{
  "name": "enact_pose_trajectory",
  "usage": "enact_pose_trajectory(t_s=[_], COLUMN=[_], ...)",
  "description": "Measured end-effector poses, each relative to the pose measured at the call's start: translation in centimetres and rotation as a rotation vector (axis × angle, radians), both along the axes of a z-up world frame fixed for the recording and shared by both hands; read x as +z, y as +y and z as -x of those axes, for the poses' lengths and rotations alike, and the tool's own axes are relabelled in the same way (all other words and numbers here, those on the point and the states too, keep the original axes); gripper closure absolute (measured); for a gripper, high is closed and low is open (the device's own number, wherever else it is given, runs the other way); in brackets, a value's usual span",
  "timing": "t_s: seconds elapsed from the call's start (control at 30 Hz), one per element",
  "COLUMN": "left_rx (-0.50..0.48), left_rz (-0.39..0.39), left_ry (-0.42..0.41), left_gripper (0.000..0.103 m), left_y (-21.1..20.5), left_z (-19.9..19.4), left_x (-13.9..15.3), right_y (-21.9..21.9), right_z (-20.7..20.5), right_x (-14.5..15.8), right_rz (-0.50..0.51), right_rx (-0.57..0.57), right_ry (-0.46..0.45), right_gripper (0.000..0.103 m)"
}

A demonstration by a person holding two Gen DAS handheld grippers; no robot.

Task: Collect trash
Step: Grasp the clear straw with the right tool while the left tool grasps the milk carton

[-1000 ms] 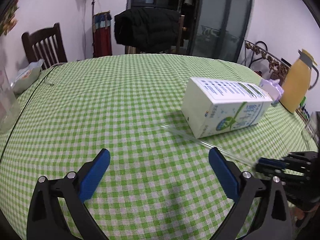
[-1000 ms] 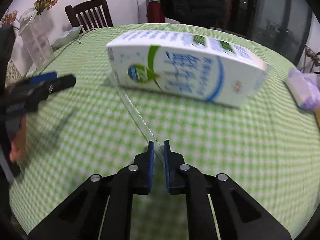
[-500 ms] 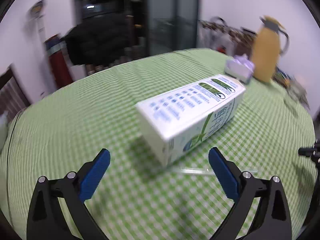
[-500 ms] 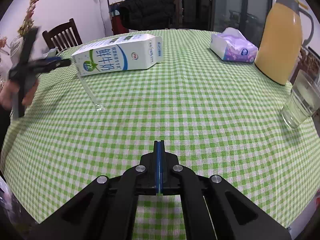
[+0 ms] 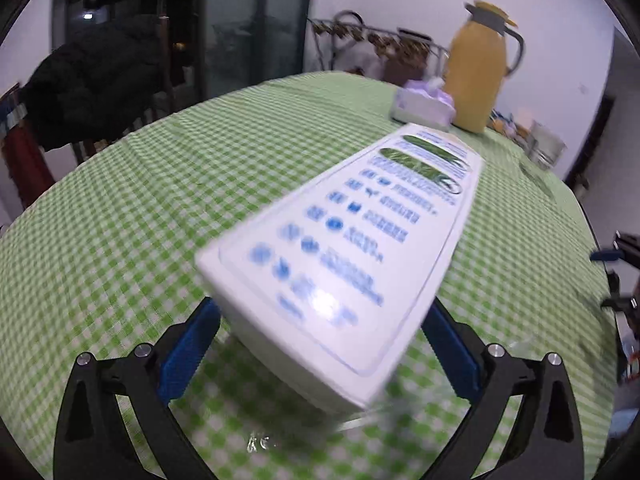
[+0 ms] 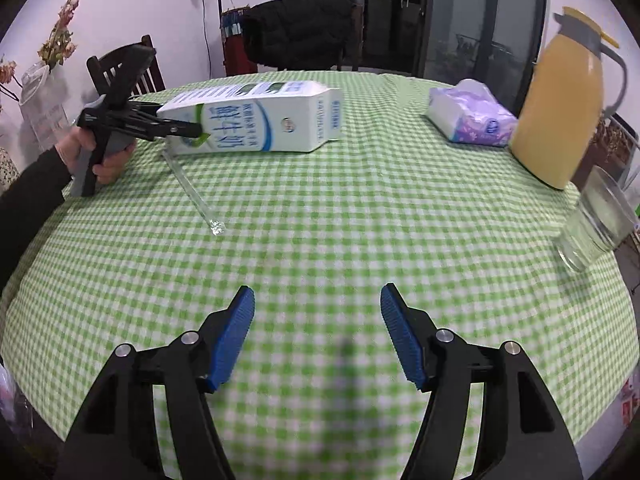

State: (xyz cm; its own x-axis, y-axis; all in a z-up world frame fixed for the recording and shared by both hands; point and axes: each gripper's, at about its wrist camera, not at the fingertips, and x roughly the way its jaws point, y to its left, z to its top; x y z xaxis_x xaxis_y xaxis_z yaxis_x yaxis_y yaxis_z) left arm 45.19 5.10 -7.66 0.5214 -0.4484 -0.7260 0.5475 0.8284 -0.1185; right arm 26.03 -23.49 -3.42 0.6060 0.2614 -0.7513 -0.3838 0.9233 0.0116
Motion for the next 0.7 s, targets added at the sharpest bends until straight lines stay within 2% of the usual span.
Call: enact_pose_trajectory(t_s=[0.07, 0.1, 0.13, 0.17, 0.2, 0.23, 0.3, 0.4, 0.43, 0.47, 0.53, 0.6, 0.67, 0.7], left_rx=[0.025, 0.049, 0.074, 0.128, 0.179, 0.203, 0.171, 0.074, 0.068, 0.073, 0.126, 0.212, 0.264, 0.290], left_rz=[0.079, 0.172, 0.223, 0.257, 0.261, 0.308, 0.351, 0.315, 0.300, 0.280, 0.290, 0.341, 0.342, 0.334], left_ry=[0.013, 0.001, -0.021, -0.038, -0.019, -0.002, -0.016, -0.023, -0.024, -0.024, -0.023, -0.037, -0.035, -0.044], left_gripper=[0.011, 0.019, 0.042, 0.056, 0.080, 0.103, 0.103, 0.103, 0.103, 0.094, 0.037, 0.034, 0.033, 0.026], left_y=[0.8, 1.8, 2.5, 3.4, 3.8, 4.6, 4.5, 2.7, 2.4, 2.1, 2.6, 3.6, 4.4, 5.0], left_z=[-0.4, -0.3, -0.1, -0.2, -0.6, -0.8, -0.3, 0.6, 0.7, 0.6, 0.0, -0.4, -1.1, -1.1], left_x=[0.3, 0.8, 1.2, 1.6, 1.7, 2.2, 3.2, 3.7, 3.6, 3.5, 3.3, 3.2, 3.2, 3.2], right_y=[1.6, 2.4, 3.7, 4.7, 5.7, 6.9, 8.8, 11.4, 12.1, 12.6, 13.1, 13.4, 13.2, 12.9], right_z=[-0.7, -1.2, -1.7, -2.1, -2.5, -3.1, -4.1, -5.4, -5.9, -6.5, -7.2, -7.7, -8.1, -8.2], right_x=[-0.5, -0.7, -1.0, -1.2, -1.4, -1.6, -1.8, -2.3, -2.4, -2.4, -1.9, -1.2, -0.9, -1.0], right_rz=[0.004, 0.012, 0.027, 0.038, 0.047, 0.053, 0.054, 0.083, 0.091, 0.097, 0.092, 0.084, 0.064, 0.046], right_rx=[0.024, 0.034, 0.050, 0.064, 0.080, 0.097, 0.116, 0.144, 0.150, 0.144, 0.138, 0.131, 0.110, 0.106], right_ry=[0.016, 0.023, 0.026, 0.025, 0.024, 0.023, 0.023, 0.022, 0.021, 0.017, 0.015, -0.003, 0.001, 0.008], right_gripper=[0.040, 0.040, 0.040, 0.040, 0.040, 0.040, 0.040, 0.040, 0.040, 0.040, 0.040, 0.040, 0.040, 0.040])
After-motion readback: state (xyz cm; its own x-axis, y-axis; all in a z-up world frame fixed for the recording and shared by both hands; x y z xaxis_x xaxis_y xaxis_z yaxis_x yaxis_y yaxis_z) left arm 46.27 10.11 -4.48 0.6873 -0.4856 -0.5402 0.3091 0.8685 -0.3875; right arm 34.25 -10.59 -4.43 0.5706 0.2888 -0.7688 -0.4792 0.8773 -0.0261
